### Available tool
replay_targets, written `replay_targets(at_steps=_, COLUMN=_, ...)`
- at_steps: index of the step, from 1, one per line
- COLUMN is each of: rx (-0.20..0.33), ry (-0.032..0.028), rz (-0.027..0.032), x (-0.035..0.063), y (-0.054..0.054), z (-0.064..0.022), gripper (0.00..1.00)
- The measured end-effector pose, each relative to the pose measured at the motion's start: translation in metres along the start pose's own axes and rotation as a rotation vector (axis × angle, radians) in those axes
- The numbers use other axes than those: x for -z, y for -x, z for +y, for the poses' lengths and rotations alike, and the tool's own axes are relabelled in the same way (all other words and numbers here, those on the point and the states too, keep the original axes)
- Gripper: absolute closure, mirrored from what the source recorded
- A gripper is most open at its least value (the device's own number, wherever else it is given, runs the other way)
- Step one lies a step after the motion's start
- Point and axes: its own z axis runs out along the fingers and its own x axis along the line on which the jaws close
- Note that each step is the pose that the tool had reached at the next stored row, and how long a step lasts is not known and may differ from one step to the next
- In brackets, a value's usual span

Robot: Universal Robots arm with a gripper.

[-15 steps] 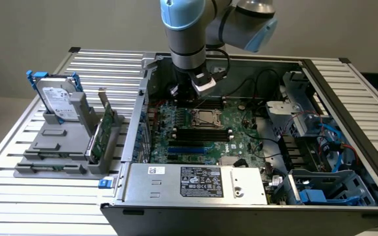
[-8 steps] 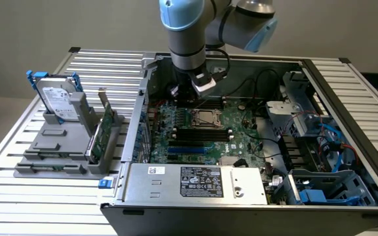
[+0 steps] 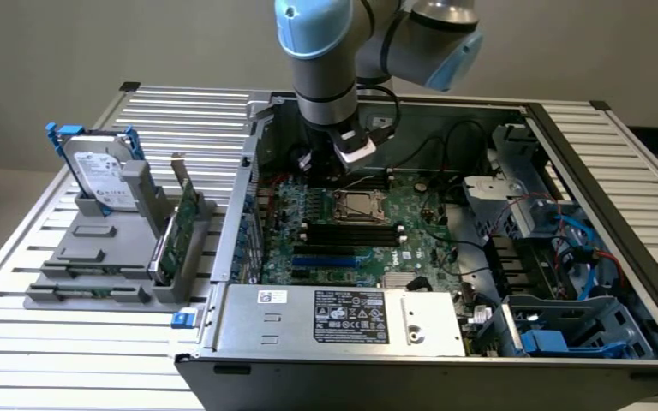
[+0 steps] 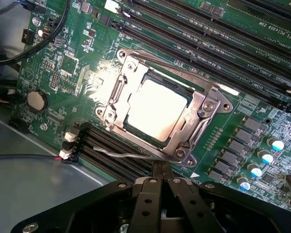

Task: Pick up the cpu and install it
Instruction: 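Install the first cpu locking lever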

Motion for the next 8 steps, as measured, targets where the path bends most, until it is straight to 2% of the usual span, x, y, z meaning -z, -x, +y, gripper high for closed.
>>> replay_targets(at_steps=8, rx=0.0, ry=0.0, rz=0.0004, x=-0.0006, y=-0.003, z=0.0015, gripper=0.89)
